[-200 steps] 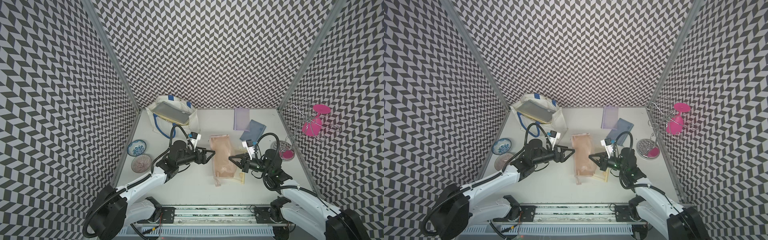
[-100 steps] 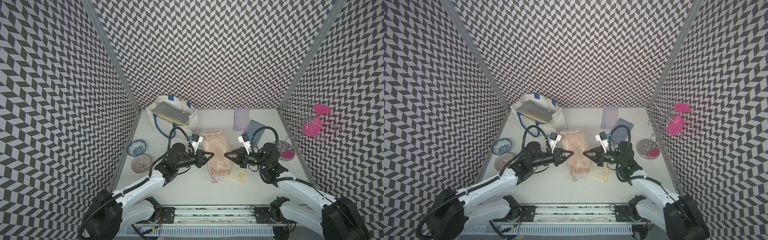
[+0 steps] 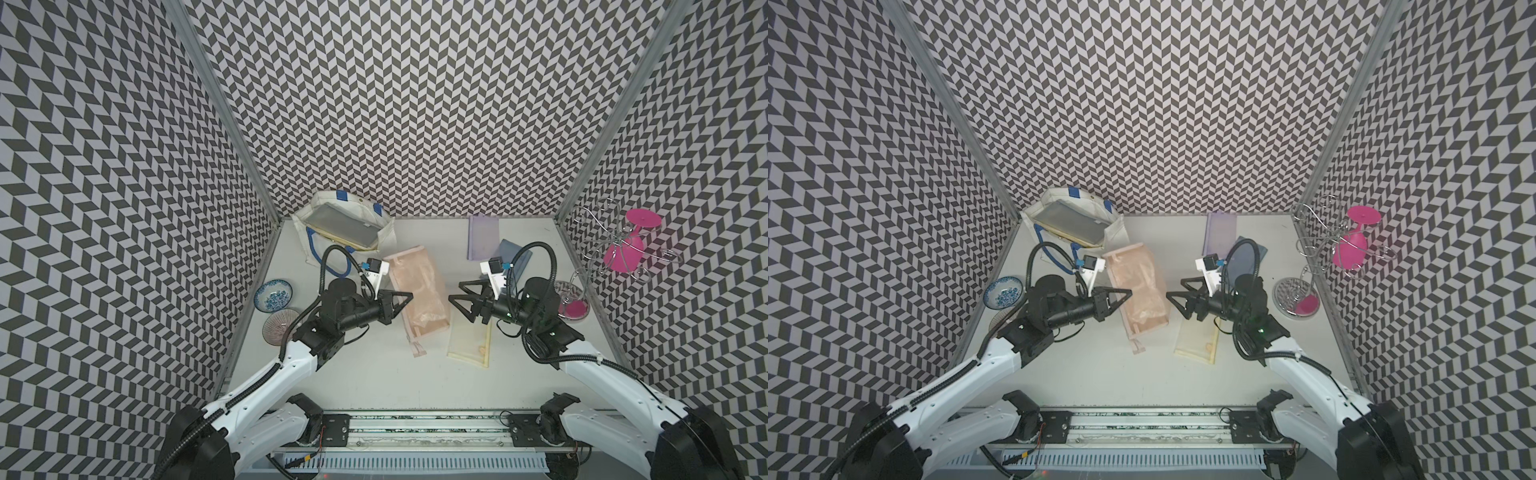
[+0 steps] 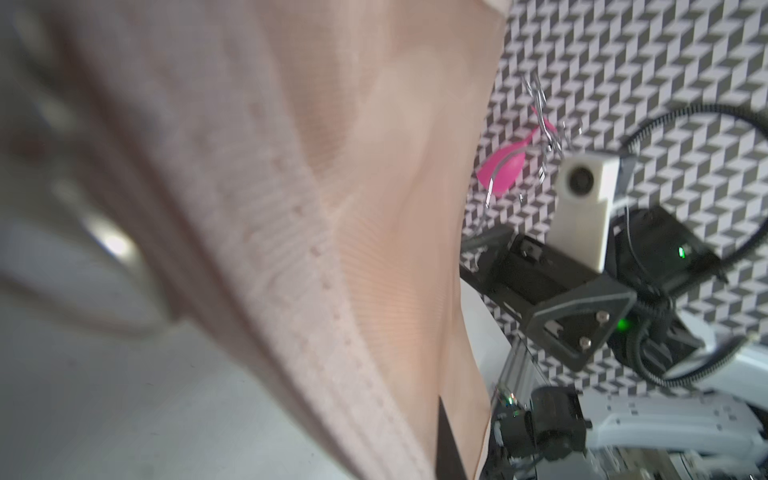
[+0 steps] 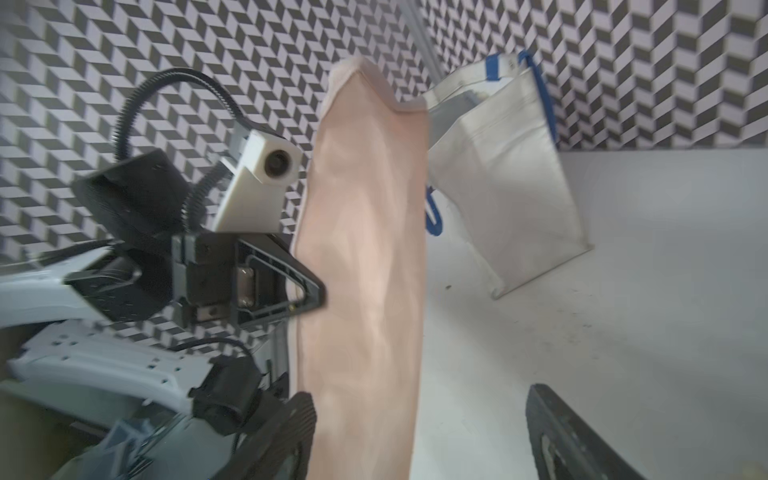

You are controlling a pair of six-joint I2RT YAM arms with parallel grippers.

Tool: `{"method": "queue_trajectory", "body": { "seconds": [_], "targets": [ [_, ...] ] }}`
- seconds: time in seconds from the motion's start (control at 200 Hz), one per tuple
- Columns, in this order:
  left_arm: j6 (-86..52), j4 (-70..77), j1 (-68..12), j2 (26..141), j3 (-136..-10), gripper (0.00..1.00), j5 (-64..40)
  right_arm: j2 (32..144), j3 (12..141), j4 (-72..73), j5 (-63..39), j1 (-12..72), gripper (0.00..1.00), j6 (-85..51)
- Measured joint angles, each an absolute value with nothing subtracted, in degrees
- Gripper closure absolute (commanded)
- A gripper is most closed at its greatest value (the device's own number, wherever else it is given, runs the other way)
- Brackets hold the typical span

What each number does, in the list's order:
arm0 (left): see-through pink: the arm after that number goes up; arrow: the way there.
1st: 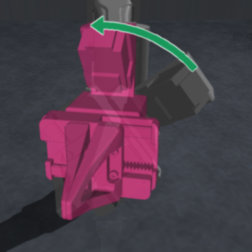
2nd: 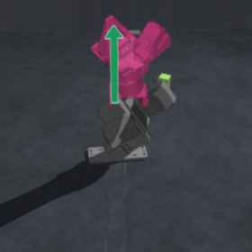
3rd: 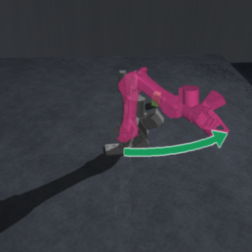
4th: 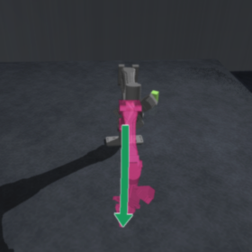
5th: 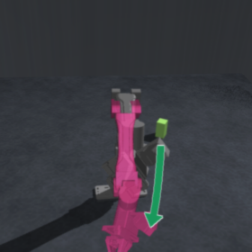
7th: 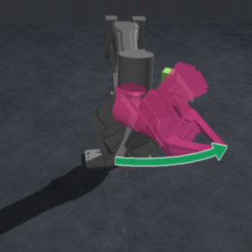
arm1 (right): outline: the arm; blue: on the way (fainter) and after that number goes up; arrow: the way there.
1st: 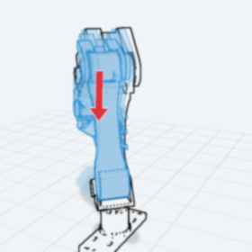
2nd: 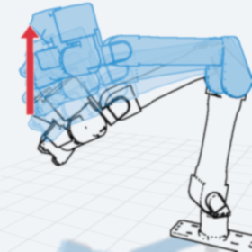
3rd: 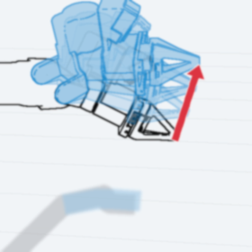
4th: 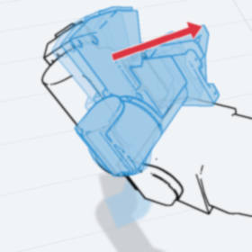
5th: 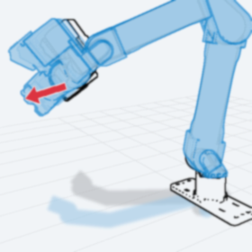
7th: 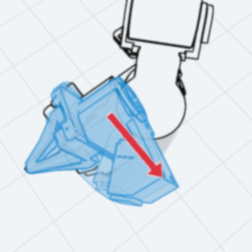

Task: Put the pencil pouch into the canvas bag
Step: Pick up the pencil pouch, then place the pencil pouch in the canvas bag.

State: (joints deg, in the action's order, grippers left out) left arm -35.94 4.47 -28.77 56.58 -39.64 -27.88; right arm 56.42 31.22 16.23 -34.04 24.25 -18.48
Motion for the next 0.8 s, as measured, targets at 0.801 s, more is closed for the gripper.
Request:
{"method": "queue_trajectory", "body": {
  "seconds": [0.801],
  "targets": [
    [-50.0, 2.1, -0.4, 83.4, -70.1, 0.92, -11.2, 44.1, 24.5, 17.1, -19.1, 24.3, 0.21, -13.9]
  ]
}}
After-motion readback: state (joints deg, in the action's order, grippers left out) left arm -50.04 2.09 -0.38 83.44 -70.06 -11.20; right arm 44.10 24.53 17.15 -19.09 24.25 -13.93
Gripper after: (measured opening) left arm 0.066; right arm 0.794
